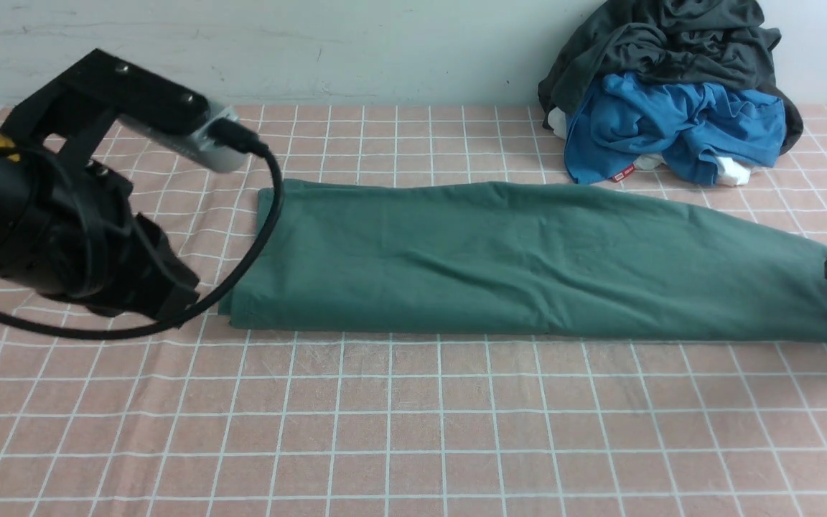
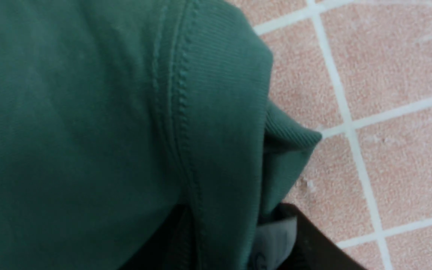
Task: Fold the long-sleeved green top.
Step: Use the right arm to clamp the right edge of the fabric, then use the right arm to drag the right edge of the fabric to the left and folds it over the left edge
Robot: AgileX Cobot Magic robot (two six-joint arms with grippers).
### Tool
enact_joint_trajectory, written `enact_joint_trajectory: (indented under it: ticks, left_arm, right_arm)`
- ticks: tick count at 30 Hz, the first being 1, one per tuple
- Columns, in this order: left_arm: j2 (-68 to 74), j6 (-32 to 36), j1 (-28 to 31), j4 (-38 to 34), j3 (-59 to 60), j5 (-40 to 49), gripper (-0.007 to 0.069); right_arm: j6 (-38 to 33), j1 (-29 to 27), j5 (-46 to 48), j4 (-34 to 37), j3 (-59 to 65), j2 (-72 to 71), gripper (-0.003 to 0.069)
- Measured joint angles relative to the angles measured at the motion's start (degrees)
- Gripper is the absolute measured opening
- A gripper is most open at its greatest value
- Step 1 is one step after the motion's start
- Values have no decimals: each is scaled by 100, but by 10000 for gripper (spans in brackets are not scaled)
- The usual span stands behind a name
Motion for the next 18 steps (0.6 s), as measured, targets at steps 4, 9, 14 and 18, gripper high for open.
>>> enact_joint_trajectory:
  ticks: [4,9,14,18]
  left_arm:
    - [-637,-678,0,671,478,57,-3]
    - [-1548,-1554,0,1585,1564,-253,-3]
    - [-1861,-2187,0,1933,2440,-1147,-3]
    - [-1812,-2400,0,1869,2772,-2034,-3]
  right_arm:
    - [-291,6,287,-298,-39,-338,40]
    - [-356,80,709,-780,-566,-1216,28]
    - [-609,735,875,-638,-1321,-1732,28]
    - [-651,2059,941,-234,-1908,-1794,28]
